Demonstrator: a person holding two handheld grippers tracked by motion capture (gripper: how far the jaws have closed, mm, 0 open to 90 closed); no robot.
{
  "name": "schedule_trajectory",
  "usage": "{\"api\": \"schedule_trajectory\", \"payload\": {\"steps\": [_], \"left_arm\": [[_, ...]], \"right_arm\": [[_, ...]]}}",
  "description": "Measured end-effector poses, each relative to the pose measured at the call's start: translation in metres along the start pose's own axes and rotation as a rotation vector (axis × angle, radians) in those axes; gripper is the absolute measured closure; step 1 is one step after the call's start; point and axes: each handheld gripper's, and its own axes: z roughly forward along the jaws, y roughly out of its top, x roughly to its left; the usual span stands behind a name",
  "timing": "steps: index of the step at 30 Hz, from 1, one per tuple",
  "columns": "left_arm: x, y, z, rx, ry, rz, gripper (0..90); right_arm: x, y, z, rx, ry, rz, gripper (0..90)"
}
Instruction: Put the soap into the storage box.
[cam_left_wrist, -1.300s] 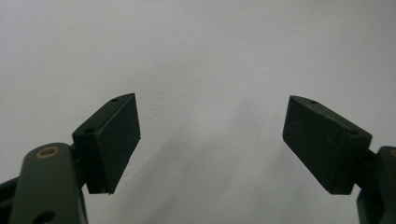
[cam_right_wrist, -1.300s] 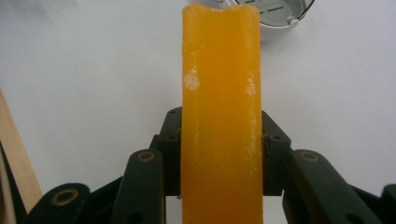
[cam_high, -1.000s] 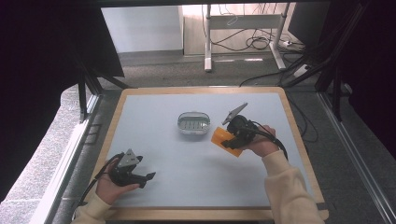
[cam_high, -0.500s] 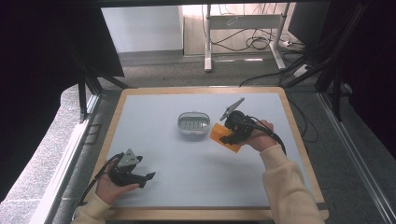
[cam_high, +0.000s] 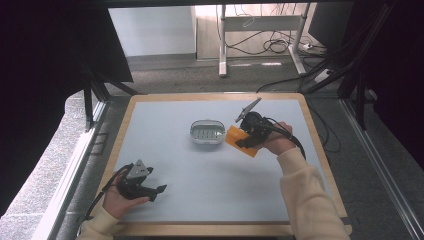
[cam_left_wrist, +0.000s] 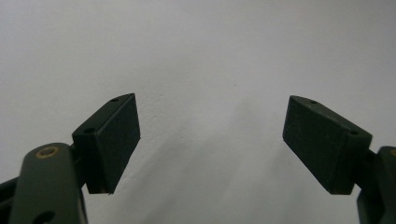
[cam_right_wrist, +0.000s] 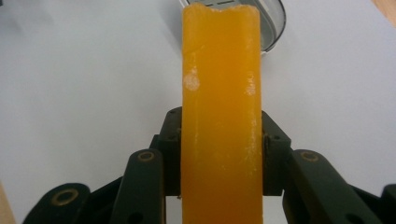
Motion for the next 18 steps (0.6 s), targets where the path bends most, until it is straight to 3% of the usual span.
{"api": "schedule_trajectory", "payload": {"steps": [18], "left_arm": [[0.000,0.000,0.000,0.000,0.000,-0.001,19.0]], "right_arm": [[-0.021,0.012,-0.005,-0.008,0.001,0.016,61.6]]}}
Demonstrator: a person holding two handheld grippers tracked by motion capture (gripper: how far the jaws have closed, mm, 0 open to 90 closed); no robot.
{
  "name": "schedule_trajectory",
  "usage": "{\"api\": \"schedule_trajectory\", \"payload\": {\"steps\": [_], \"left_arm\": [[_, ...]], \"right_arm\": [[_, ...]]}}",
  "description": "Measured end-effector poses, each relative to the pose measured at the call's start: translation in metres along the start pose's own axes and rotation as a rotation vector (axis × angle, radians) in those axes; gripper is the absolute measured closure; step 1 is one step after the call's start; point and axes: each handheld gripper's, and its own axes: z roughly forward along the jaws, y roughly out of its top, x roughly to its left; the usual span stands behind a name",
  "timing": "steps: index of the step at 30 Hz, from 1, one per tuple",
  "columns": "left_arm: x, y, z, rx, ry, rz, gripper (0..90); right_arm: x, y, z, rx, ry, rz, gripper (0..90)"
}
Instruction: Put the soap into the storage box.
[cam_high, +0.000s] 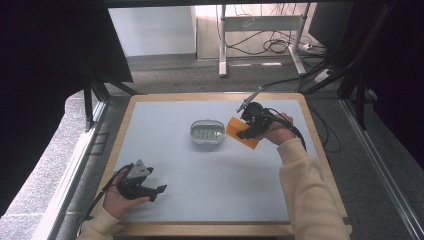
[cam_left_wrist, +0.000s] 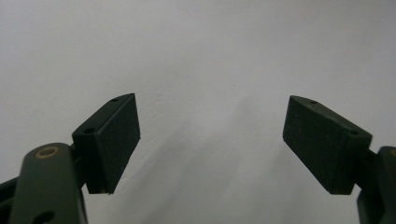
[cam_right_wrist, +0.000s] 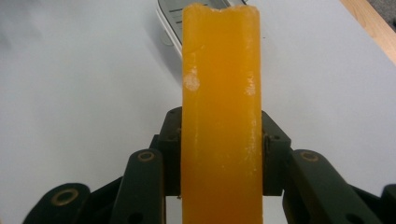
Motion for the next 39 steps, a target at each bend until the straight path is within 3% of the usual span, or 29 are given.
{"api": "schedule_trajectory", "payload": {"steps": [19,39], "left_arm": [[-0.001,0.000,0.001,0.007,-0.004,0.005,19.0],[0.000,-0.001,0.001,0.005,-0.001,0.004,19.0]], "right_arm": [[-0.014,0.008,0.015,0.034,-0.008,0.003,61.6],[-0.022,0.025,0.021,0.011,0.002,-0.025,61.6]]}}
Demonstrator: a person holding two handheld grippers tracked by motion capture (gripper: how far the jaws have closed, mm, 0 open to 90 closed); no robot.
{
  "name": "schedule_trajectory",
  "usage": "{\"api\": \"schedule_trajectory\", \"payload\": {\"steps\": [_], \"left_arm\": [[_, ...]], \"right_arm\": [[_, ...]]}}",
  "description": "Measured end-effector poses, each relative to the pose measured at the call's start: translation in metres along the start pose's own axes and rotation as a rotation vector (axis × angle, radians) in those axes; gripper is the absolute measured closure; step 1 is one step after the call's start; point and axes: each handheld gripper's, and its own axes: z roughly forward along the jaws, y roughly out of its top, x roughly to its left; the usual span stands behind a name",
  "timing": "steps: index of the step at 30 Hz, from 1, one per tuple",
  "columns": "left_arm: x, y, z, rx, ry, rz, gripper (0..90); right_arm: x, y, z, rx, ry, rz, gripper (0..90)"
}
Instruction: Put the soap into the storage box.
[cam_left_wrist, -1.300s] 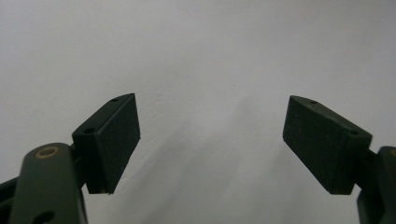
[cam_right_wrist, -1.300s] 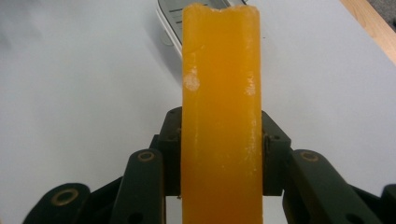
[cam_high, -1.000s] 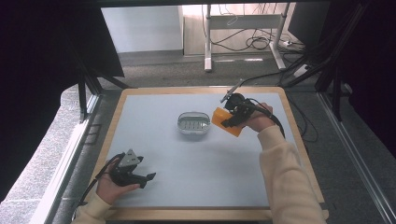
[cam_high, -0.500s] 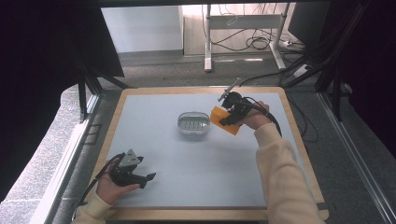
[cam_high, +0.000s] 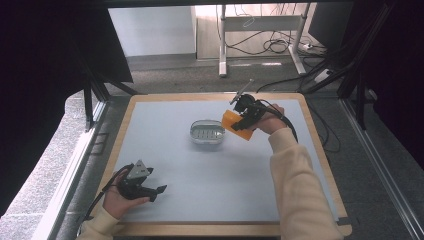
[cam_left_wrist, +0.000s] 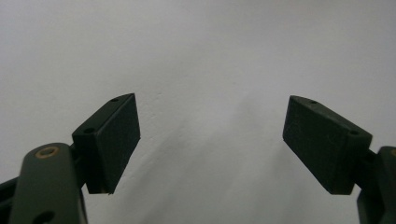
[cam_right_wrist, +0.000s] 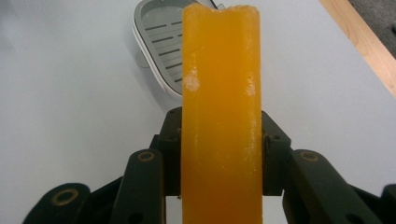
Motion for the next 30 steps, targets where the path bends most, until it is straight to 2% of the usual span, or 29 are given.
{"api": "schedule_trajectory", "payload": {"steps": [15,21,30], "left_arm": [[0.000,0.000,0.001,0.006,-0.004,0.002,19.0],[0.000,0.000,0.002,0.008,-0.007,0.002,19.0],[0.000,0.000,0.002,0.009,-0.006,0.005,19.0]], "right_arm": [[-0.004,0.016,0.009,0.006,-0.004,-0.038,61.6],[-0.002,0.023,0.015,-0.005,0.023,-0.071,61.6],[-0.004,0.029,0.028,-0.001,0.034,-0.079,61.6]]}}
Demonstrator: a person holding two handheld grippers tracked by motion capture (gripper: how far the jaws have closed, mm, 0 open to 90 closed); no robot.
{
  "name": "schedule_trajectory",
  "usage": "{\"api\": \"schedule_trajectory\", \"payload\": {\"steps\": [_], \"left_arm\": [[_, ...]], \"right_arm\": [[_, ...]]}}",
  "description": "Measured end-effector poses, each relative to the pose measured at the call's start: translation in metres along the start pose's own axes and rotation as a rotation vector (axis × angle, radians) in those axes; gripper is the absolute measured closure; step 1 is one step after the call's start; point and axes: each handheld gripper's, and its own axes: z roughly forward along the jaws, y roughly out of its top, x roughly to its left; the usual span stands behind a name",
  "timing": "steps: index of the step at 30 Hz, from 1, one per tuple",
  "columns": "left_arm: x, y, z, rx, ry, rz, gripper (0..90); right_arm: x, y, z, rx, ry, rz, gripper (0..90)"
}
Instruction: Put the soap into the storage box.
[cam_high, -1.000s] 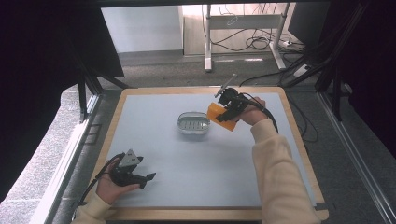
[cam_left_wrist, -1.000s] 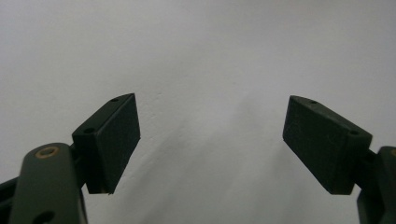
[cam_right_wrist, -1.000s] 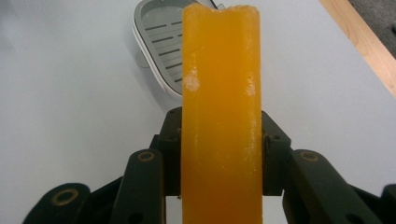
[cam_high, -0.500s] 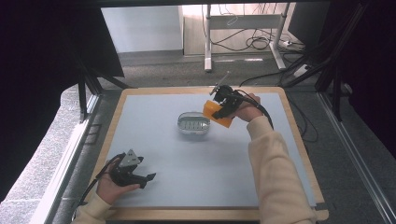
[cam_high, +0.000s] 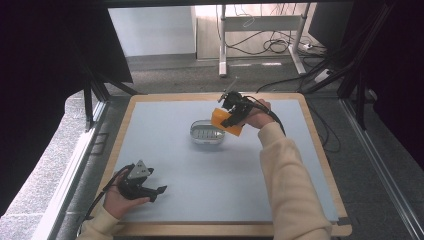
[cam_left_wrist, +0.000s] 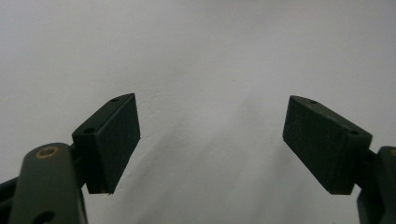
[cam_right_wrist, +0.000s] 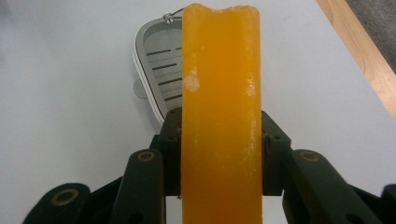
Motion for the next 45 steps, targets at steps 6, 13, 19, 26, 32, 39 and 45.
{"api": "schedule_trajectory", "payload": {"steps": [6,13,19,26,32,39,45], "left_arm": [[0.001,0.000,0.000,0.001,0.001,-0.001,19.0],[0.001,-0.001,-0.001,-0.001,0.000,0.000,19.0],[0.002,-0.001,0.000,-0.004,0.000,-0.005,19.0],[0.002,-0.001,-0.001,-0.005,-0.002,-0.007,19.0],[0.002,-0.001,-0.002,-0.007,0.001,-0.005,19.0],[0.003,-0.002,-0.003,-0.011,-0.002,-0.009,19.0],[0.003,-0.002,-0.004,-0.012,-0.003,-0.009,19.0]], "right_arm": [[0.003,0.011,0.003,0.005,0.013,-0.034,61.6],[0.002,0.017,0.011,-0.008,0.038,-0.067,61.6],[0.002,0.020,0.020,0.006,0.044,-0.075,61.6],[0.004,0.024,0.025,-0.007,0.055,-0.094,61.6],[0.007,0.033,0.030,0.010,0.062,-0.117,61.6],[0.007,0.043,0.037,0.016,0.079,-0.143,61.6],[0.007,0.046,0.046,0.039,0.077,-0.161,61.6]]}}
